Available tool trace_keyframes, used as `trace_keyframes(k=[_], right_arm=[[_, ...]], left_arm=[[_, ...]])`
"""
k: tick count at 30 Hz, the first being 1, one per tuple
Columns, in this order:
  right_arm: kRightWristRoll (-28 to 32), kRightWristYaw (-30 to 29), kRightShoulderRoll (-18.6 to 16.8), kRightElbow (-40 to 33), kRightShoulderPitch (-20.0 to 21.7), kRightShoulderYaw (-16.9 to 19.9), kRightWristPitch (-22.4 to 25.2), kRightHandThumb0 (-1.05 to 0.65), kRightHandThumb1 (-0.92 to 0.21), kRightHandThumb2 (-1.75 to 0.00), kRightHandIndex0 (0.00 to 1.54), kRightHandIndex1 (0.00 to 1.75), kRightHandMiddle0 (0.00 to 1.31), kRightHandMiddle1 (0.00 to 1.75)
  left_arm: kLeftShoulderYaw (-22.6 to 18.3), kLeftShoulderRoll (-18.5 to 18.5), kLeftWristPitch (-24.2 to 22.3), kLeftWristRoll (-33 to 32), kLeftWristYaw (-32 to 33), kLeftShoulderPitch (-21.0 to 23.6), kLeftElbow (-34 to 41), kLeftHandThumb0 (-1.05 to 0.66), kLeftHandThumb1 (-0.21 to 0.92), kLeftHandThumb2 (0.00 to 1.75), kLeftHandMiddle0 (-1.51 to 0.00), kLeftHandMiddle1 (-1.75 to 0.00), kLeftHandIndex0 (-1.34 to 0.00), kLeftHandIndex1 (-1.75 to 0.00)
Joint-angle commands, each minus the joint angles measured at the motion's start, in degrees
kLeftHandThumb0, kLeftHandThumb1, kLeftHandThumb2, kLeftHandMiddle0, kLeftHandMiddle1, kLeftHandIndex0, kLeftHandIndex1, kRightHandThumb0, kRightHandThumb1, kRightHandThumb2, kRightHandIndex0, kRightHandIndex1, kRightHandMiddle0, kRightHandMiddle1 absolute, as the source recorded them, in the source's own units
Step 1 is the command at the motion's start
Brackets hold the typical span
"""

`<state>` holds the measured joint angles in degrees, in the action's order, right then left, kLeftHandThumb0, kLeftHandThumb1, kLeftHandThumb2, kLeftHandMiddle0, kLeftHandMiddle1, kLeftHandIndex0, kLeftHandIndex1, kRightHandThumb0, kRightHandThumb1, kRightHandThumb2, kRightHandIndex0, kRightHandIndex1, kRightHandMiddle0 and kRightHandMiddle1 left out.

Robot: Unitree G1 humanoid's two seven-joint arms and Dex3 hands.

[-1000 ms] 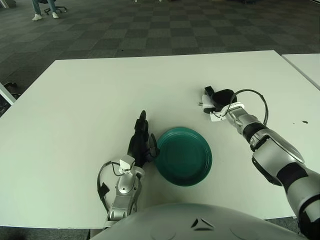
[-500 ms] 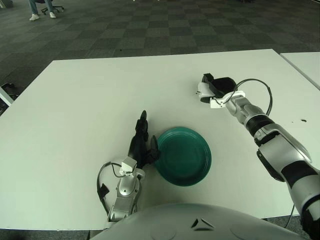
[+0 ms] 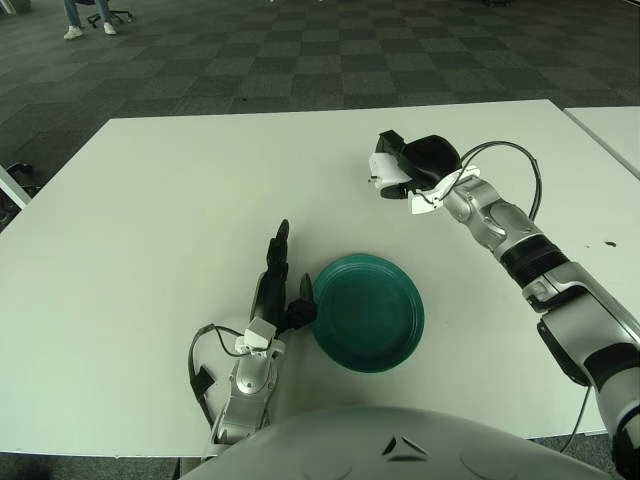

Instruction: Put the charger into the plate.

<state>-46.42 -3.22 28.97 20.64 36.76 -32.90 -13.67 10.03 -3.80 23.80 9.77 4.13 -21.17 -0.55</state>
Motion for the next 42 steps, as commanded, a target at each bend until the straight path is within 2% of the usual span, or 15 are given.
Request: trace_keyframes(k=[1,6,8,14,19,23,30,34,42], right_arm=[[-1.5,6.0,2.1,-11.5,-4.1,0.6,0.8,-0.46,-0.90,-0.68,0.83,1.75,0.78,1.75],[-1.1,10.3,2.0,-19.3,-8.2,1.6,1.1,-0.46,-0.90,-0.66,0.87,1.75,0.77,1.75],[-1.2,12.7,1.7,-23.7,-10.8,1.9,2.3,-0.47,-0.91,-0.65,0.89,1.75,0.77,1.75],[-1.8,17.1,0.8,-30.0,-14.6,2.7,3.8,-0.47,-0.92,-0.65,0.91,1.75,0.75,1.75],[-2.1,22.3,1.0,-38.9,-19.8,3.6,5.5,-0.46,-0.92,-0.67,0.89,1.75,0.72,1.75],[-2.9,24.3,1.1,-40.9,-21.2,3.4,4.8,-0.46,-0.92,-0.67,0.85,1.75,0.69,1.75],[-2.5,25.8,1.5,-44.6,-25.5,3.4,2.3,-0.46,-0.92,-0.65,0.88,1.75,0.72,1.75],[-1.3,25.4,1.9,-44.0,-26.2,3.5,-0.9,-0.46,-0.92,-0.64,0.94,1.75,0.79,1.75],[-3.3,22.9,0.9,-40.9,-27.2,1.7,-6.8,-0.46,-0.92,-0.63,1.12,1.75,0.92,1.75]], left_arm=[[-0.5,1.3,0.8,-1.4,-1.0,-1.1,1.0,-0.99,0.92,1.13,-0.04,0.00,0.00,-0.18],[-0.2,1.4,0.1,-4.5,-3.1,-0.7,1.0,-1.00,0.92,1.12,-0.01,0.00,0.00,-0.11],[-0.2,1.5,0.0,-4.8,-3.5,-0.3,0.9,-1.00,0.92,1.11,0.00,0.00,0.00,-0.10],[-0.1,1.9,0.7,-5.8,-4.6,0.0,0.7,-1.02,0.92,1.12,0.00,0.00,0.00,-0.09],[-0.1,1.7,2.2,-5.2,-4.3,0.2,0.2,-1.03,0.92,1.14,-0.01,0.00,0.00,-0.09],[0.0,1.5,2.6,-5.4,-4.4,0.0,0.4,-1.03,0.92,1.15,-0.03,-0.01,0.00,-0.10],[-0.6,1.5,1.4,-6.3,-4.7,0.1,0.1,-1.03,0.92,1.16,-0.05,-0.01,0.00,-0.08],[-1.0,1.6,0.1,-6.9,-4.8,0.3,-0.3,-1.02,0.92,1.16,-0.05,-0.01,0.00,-0.07],[-1.2,1.2,-2.7,-8.2,-5.1,0.2,0.0,-1.01,0.92,1.16,-0.05,-0.01,-0.01,-0.09]])
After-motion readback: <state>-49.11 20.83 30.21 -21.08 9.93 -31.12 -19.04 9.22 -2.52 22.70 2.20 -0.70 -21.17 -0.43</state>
